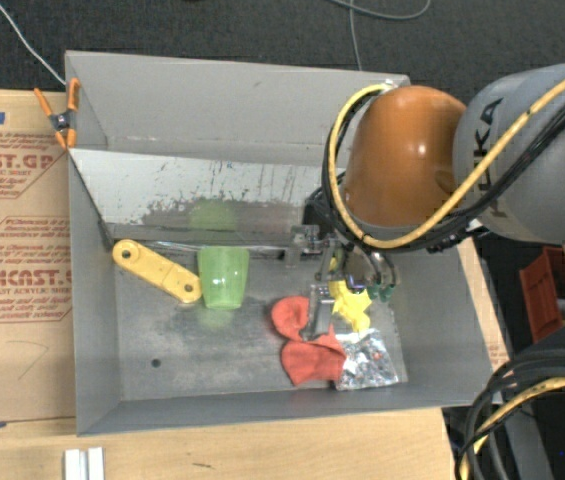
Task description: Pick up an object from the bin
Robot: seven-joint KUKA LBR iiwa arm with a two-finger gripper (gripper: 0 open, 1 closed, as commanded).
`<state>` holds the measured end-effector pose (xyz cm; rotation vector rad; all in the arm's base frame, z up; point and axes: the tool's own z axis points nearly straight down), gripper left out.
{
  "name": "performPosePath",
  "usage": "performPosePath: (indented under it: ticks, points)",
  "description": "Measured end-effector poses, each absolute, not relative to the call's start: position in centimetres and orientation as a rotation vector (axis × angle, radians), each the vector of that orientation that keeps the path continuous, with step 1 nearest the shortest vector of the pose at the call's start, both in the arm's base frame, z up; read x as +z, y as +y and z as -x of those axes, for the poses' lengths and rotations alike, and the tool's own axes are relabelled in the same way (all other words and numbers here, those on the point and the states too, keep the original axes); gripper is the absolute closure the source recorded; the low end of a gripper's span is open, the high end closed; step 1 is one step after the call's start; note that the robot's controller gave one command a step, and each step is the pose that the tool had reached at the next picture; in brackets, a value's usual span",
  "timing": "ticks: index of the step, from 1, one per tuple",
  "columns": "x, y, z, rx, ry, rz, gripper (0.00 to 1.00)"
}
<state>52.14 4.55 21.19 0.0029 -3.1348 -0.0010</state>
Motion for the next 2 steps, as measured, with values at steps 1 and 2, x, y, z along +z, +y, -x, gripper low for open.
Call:
performPosePath:
  ticks: [1, 2]
  points:
    - [21.7, 4.5, -52.3, -0.002, -3.143, -0.001, 0.00]
    - [13.7, 1.6, -51.1, -0.001, -3.132, -0.223, 0.00]
